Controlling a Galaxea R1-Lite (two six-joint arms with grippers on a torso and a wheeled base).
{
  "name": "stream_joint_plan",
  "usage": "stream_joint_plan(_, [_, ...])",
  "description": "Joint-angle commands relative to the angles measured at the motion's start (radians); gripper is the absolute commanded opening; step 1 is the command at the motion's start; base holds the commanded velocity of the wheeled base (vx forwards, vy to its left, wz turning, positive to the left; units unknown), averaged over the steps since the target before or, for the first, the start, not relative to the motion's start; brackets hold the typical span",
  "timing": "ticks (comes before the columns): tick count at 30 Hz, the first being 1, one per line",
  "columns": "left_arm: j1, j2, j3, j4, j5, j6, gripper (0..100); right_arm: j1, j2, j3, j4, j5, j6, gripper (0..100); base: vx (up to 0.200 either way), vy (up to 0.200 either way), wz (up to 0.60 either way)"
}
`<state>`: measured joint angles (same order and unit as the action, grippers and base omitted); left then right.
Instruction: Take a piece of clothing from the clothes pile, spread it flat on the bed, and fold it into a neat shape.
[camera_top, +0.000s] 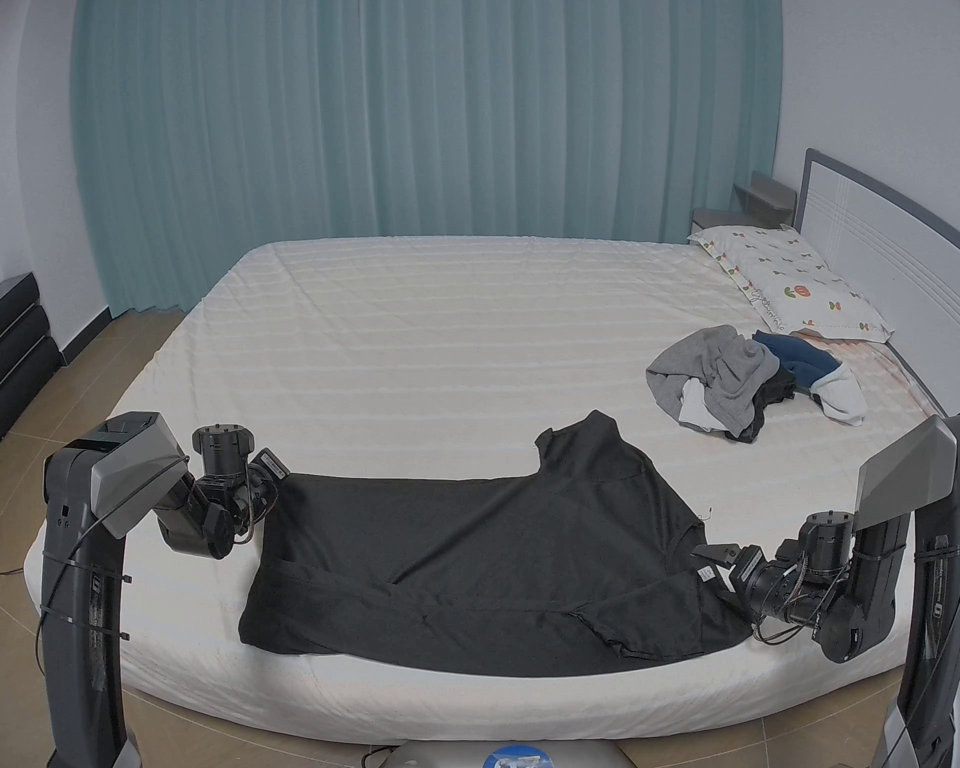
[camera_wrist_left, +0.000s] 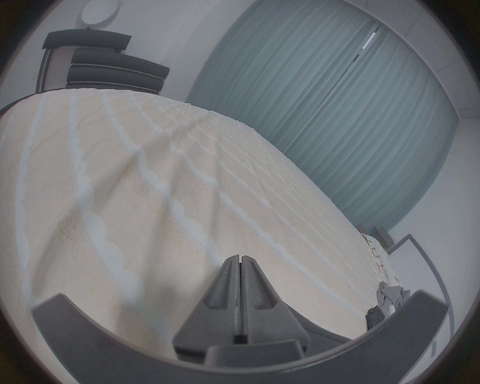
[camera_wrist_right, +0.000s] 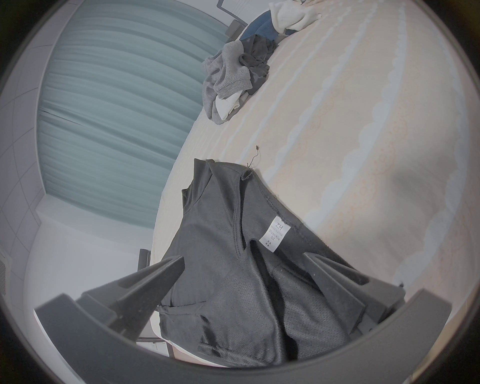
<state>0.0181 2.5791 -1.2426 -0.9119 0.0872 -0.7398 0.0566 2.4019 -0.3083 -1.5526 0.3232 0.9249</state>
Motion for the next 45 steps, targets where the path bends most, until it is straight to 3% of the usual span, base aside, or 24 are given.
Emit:
stream_joint_plan(1, [0.003, -0.002, -0.003, -0.001, -0.001, -0.018, 0, 0.0, 0.002, 0.0, -0.009, -0.003, 0.0, 100, 0.0, 0.0, 0.0])
stream_joint_plan(8, [0.005, 0.004, -0.003, -0.002, -0.007, -0.023, 0, 0.0, -0.018, -0.046, -0.009, -0.015, -0.02, 100, 0.0, 0.0, 0.0])
stream_joint_plan(16, [0.016, -0.004, -0.003, -0.001, -0.014, -0.133, 0, 0.032, -0.041, -0.163, 0.023, -0.041, -0.047, 100, 0.0, 0.0, 0.0])
stream_joint_plan(20, [0.017, -0.001, 0.002, -0.001, -0.014, -0.136, 0, 0.04, -0.038, -0.413, 0.279, -0.102, -0.179, 100, 0.0, 0.0, 0.0])
stream_joint_plan(22, [0.023, 0.001, 0.002, -0.001, -0.015, -0.138, 0, 0.072, 0.008, -0.601, 0.451, -0.23, -0.215, 100, 0.0, 0.0, 0.0])
stream_joint_plan(23, [0.023, 0.001, 0.002, -0.001, -0.015, -0.138, 0, 0.072, 0.008, -0.601, 0.451, -0.23, -0.215, 100, 0.0, 0.0, 0.0])
stream_joint_plan(24, [0.023, 0.001, 0.005, -0.001, -0.015, -0.139, 0, 0.095, 0.057, -0.721, 0.548, -0.294, -0.228, 100, 0.0, 0.0, 0.0])
stream_joint_plan(27, [0.023, 0.003, 0.006, -0.001, -0.015, -0.139, 0, 0.124, 0.118, -0.868, 0.641, -0.329, -0.296, 100, 0.0, 0.0, 0.0])
stream_joint_plan(30, [0.023, 0.004, 0.008, -0.001, -0.015, -0.139, 0, 0.129, 0.168, -0.996, 0.718, -0.329, -0.342, 100, 0.0, 0.0, 0.0])
stream_joint_plan(35, [0.023, 0.006, 0.009, -0.001, -0.015, -0.139, 0, 0.123, 0.224, -1.158, 0.836, -0.302, -0.348, 100, 0.0, 0.0, 0.0])
stream_joint_plan(45, [0.022, 0.007, 0.011, -0.001, -0.015, -0.139, 0, 0.111, 0.304, -1.333, 0.948, -0.26, -0.39, 100, 0.0, 0.0, 0.0])
